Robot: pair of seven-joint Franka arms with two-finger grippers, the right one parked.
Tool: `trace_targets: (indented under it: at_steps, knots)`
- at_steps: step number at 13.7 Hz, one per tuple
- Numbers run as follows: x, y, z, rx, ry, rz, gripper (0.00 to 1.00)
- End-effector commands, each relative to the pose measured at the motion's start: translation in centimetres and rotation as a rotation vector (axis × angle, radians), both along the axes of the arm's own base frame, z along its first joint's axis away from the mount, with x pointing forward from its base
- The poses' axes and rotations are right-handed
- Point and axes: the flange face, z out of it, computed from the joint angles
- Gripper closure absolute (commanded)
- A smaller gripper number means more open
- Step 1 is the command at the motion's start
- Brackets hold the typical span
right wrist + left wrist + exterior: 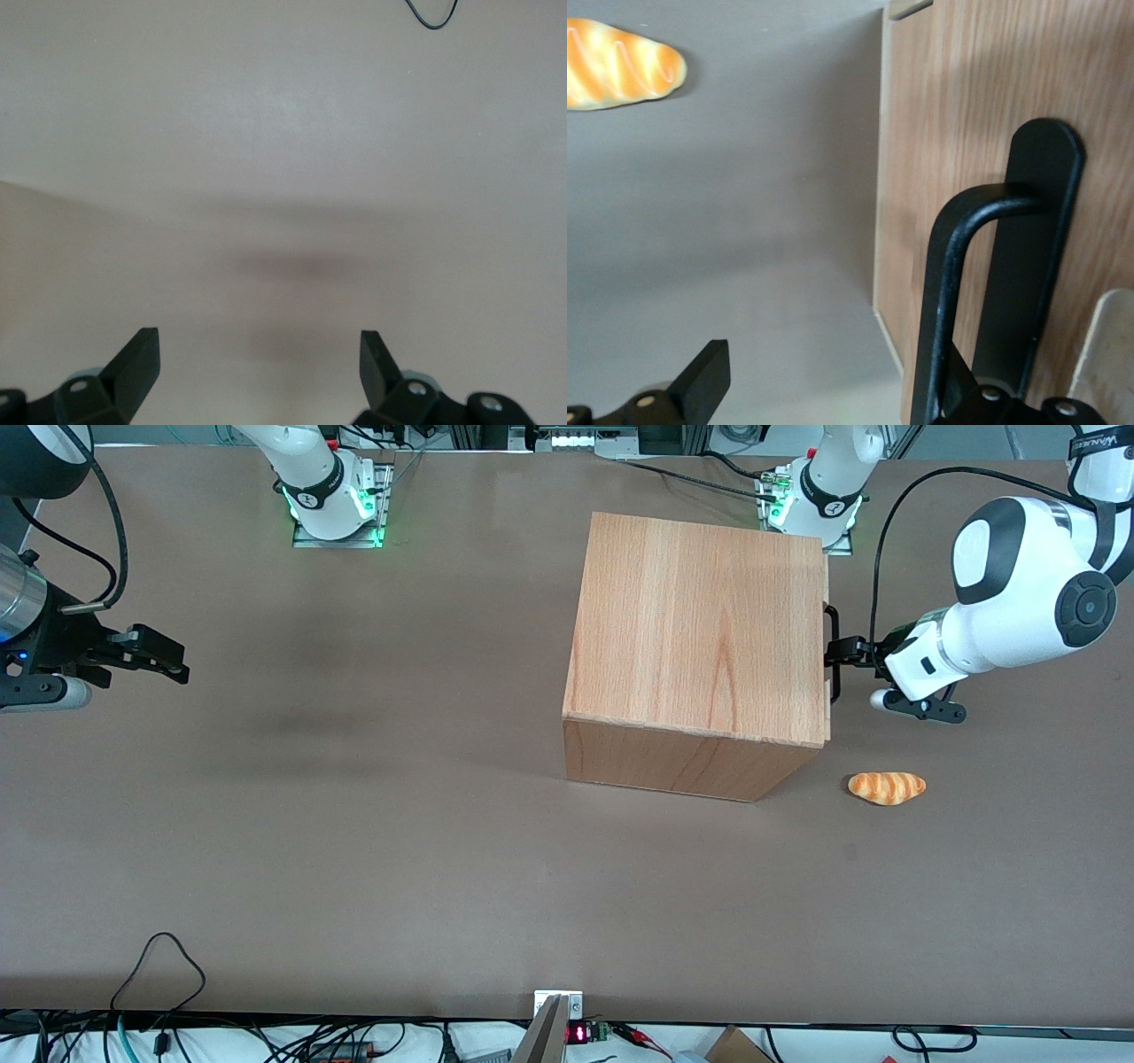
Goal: Open top drawer with left arm
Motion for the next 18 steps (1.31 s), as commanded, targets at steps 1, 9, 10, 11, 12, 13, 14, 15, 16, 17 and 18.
trace_targets:
  at_steps: [1, 9, 10, 11, 12, 13, 14, 15, 16, 17, 18]
  knots:
    - [-0.3, 1.3, 0.2, 0.028, -0.014, -0.021, 0.0]
    - [-0.3, 3.9, 0.2, 0.063, -0.013, 0.0, 0.0]
    - [-0.3, 4.2, 0.2, 0.071, -0.013, 0.0, 0.0]
    - [-0.3, 4.4, 0.2, 0.089, -0.013, -0.011, 0.0]
    - [-0.3, 4.6, 0.2, 0.094, -0.013, -0.015, 0.0]
    - [-0.3, 4.9, 0.2, 0.091, -0.014, -0.017, 0.0]
    - [-0.3, 6.1, 0.2, 0.089, -0.015, -0.003, 0.0]
    - [-0.3, 6.9, 0.2, 0.084, -0.018, -0.004, 0.0]
    - [-0.4, 7.8, 0.3, 0.083, -0.021, -0.004, 0.0]
    - [-0.4, 8.7, 0.4, 0.094, -0.022, -0.011, 0.0]
    - [-0.4, 9.4, 0.4, 0.11, -0.022, -0.015, 0.0]
